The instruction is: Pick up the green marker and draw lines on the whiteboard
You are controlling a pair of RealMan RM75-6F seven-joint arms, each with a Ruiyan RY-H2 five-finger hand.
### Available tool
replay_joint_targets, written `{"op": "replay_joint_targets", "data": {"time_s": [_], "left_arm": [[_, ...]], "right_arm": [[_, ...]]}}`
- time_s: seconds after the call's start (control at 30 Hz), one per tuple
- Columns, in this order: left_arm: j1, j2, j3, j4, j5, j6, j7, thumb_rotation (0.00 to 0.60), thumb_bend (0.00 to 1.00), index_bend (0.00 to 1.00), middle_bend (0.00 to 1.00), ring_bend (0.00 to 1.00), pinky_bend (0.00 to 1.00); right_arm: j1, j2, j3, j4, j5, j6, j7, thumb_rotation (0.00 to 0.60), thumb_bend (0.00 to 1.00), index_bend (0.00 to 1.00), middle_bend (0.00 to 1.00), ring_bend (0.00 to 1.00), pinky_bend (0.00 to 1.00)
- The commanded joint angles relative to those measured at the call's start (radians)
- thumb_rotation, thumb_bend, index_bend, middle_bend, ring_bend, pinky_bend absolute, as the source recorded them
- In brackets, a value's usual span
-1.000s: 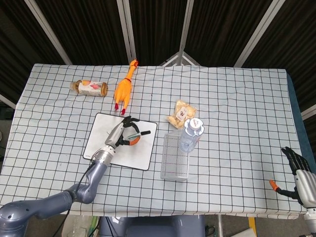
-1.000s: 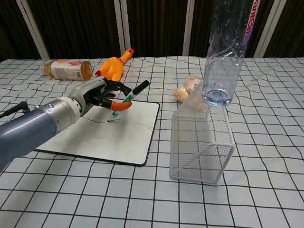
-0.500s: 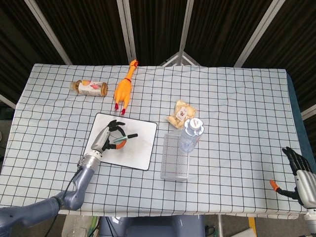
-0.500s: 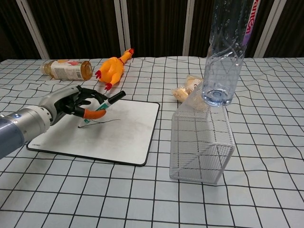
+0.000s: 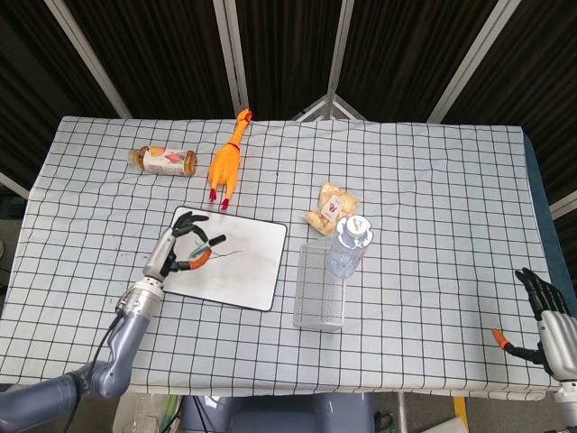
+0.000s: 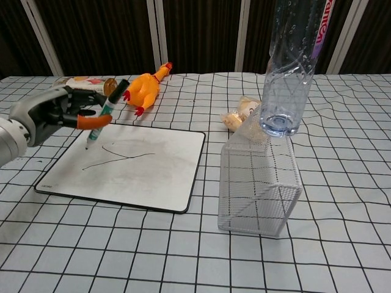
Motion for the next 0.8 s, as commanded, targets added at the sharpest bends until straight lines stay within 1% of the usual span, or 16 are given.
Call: {"op": "replay_joint_targets", "data": {"time_s": [0.03,0.1,0.17,0.3,0.4,0.5,0.6,0.7,0.8], "left_arm": [[0.007,0.089,-0.06,-0.117,0.04,0.052,-0.006,0.6,0.55,0.72,0.19,0.0,0.01],[-0.002,0.116,-0.067,-0.127,0.048,0.053,0.036,0.6,0.55,0.72,0.19,0.0,0.01],[-0.012,0.133,-0.063,-0.117,0.051,0.046,0.085,0.6,0.55,0.71,0.19,0.0,0.01],[-0.034,0.174,-0.026,-0.077,0.056,0.0,0.215,0.6,0.54,0.71,0.19,0.0,0.01],[-0.046,0.195,0.013,-0.029,0.048,-0.026,0.346,0.6,0.51,0.7,0.19,0.0,0.01],[-0.05,0.195,0.039,0.011,0.037,-0.033,0.432,0.6,0.47,0.7,0.19,0.0,0.01],[-0.052,0.186,0.08,0.077,0.04,-0.038,0.533,0.6,0.43,0.69,0.19,0.0,0.01],[-0.051,0.171,0.111,0.127,0.031,-0.049,0.599,0.6,0.41,0.67,0.18,0.0,0.0],[-0.048,0.158,0.129,0.157,0.012,-0.061,0.641,0.6,0.38,0.65,0.17,0.0,0.0]], "right_arm": [[-0.001,0.001,-0.001,-0.001,-0.001,0.001,0.0,0.6,0.27,0.0,0.0,0.0,0.0],[-0.001,0.002,0.0,-0.001,-0.001,0.001,0.002,0.6,0.27,0.0,0.0,0.0,0.0],[-0.001,0.003,0.0,-0.001,0.0,0.001,0.003,0.6,0.27,0.0,0.0,0.0,0.0],[-0.001,0.003,0.0,0.0,0.003,-0.003,0.004,0.6,0.27,0.0,0.0,0.0,0.0],[0.0,0.004,-0.001,0.001,0.004,-0.007,0.003,0.6,0.27,0.0,0.0,0.0,0.0],[0.001,0.004,-0.001,0.0,0.004,-0.008,0.001,0.6,0.27,0.0,0.0,0.0,0.0],[0.001,0.004,-0.002,-0.001,0.003,-0.008,-0.001,0.6,0.27,0.0,0.0,0.0,0.0],[0.0,0.004,-0.002,-0.002,0.004,-0.008,-0.004,0.6,0.27,0.0,0.0,0.0,0.0],[0.0,0.004,-0.002,-0.003,0.004,-0.009,-0.007,0.6,0.27,0.0,0.0,0.0,0.0]]}}
